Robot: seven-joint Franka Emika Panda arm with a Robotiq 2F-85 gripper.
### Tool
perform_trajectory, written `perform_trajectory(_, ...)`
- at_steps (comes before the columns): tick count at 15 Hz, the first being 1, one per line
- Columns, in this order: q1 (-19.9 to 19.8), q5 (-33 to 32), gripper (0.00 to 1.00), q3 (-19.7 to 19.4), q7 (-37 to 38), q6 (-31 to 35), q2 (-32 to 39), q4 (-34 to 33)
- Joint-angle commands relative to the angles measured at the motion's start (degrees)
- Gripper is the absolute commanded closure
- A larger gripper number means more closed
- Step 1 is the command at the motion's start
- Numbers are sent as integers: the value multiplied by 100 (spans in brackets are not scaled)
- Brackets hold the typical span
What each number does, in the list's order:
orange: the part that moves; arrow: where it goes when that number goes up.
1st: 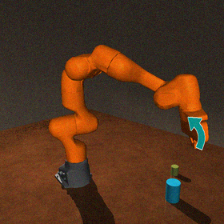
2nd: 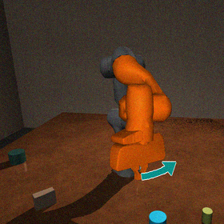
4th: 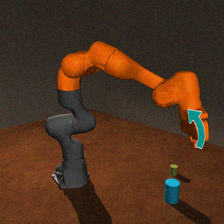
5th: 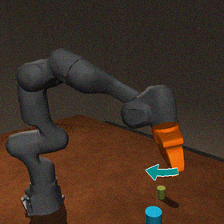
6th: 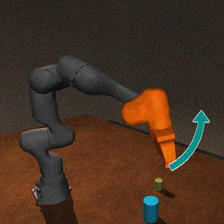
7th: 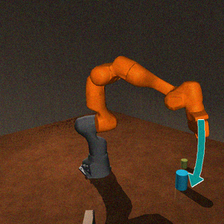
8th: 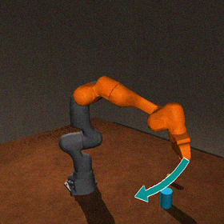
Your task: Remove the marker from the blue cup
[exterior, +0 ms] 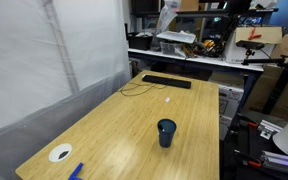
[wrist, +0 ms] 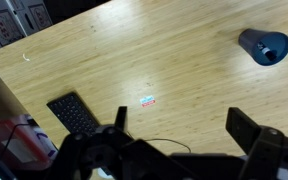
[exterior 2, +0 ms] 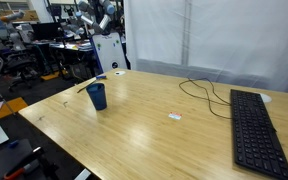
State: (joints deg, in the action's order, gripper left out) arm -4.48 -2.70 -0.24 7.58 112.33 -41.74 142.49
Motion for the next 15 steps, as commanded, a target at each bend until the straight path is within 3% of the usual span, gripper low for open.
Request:
perform_trajectory(1, 327, 214, 0, 45, -295, 115, 150, 152)
perform_trajectory(7, 1324, 630, 0, 402, -995, 1542, 695, 589)
perform_trajectory(15, 1974, 961, 0, 577, -1264, 4063, 2375, 786)
